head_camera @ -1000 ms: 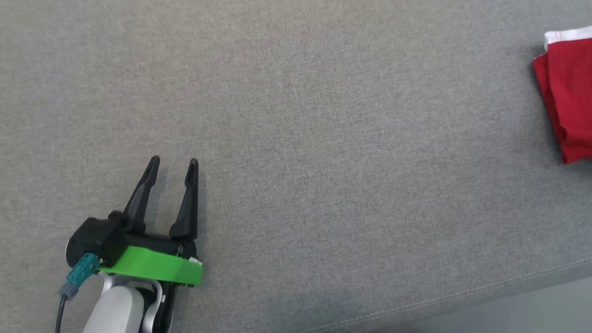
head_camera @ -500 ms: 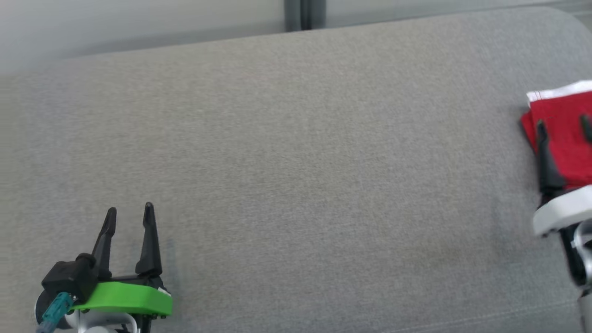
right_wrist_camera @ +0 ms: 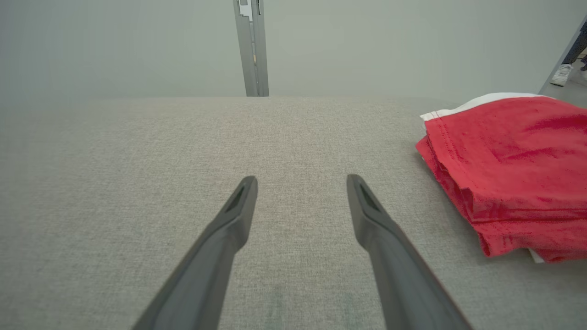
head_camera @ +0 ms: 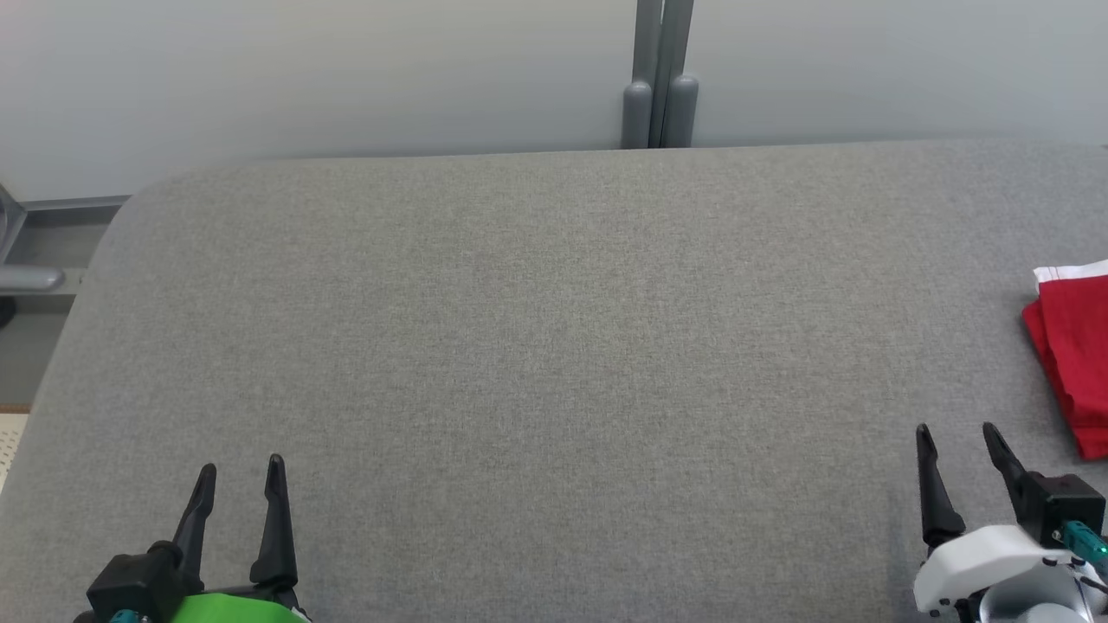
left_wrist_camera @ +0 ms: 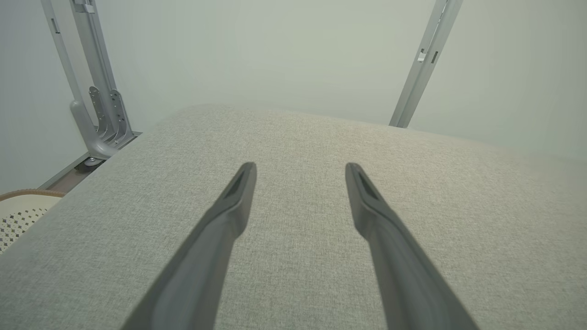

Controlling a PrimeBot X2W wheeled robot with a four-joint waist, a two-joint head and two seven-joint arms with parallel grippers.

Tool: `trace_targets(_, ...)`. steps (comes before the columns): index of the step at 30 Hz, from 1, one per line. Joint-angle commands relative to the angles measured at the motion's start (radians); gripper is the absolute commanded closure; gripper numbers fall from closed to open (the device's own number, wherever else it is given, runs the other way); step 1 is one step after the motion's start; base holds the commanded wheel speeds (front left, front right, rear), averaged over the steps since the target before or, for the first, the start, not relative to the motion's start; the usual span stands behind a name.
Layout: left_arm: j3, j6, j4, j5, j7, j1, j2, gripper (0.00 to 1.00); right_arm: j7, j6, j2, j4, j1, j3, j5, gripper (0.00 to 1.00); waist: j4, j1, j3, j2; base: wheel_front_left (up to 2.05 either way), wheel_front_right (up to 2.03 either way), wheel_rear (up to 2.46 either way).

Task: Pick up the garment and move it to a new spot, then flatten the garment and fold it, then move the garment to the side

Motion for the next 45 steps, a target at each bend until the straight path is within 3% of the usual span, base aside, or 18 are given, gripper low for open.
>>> trace_targets(1,0.005,-0.012,-0.001,0.01,-0.003,0.018,-0.005,0.0,-0.008,-0.001,0.003,0.009,0.026,-0.03,-0.037,0.0,0.015,0.0001,-0.033,0.0,0.0,0.0,0.0)
trace_targets(9,0.028,-0.036,0.007,0.029,-0.003,0.031,-0.021,0.0,-0.008,-0.001,0.052,-0.03,0.043,-0.075,-0.106,0.0,-0.025,0.0001,-0.043,0.0,0.0,0.0,0.0)
trace_targets(43,0.024,-0.044,0.028,0.035,-0.001,0.016,-0.024,0.0,-0.005,0.0,0.059,-0.033,0.032,-0.101,-0.127,0.0,-0.057,0.0001,-0.043,0.0,0.0,0.0,0.0)
trace_targets(44,0.021,-0.043,0.044,0.035,0.001,0.021,-0.032,1.0,-0.004,0.0,0.066,-0.018,0.041,-0.1,-0.126,1.0,-0.057,0.0001,-0.043,0.0,0.0,0.0,0.0)
trace_targets(45,0.02,-0.043,0.048,0.034,0.001,0.021,-0.033,1.0,-0.004,0.0,0.067,-0.012,0.04,-0.1,-0.125,1.0,-0.057,0.0001,-0.043,0.0,0.0,0.0,0.0)
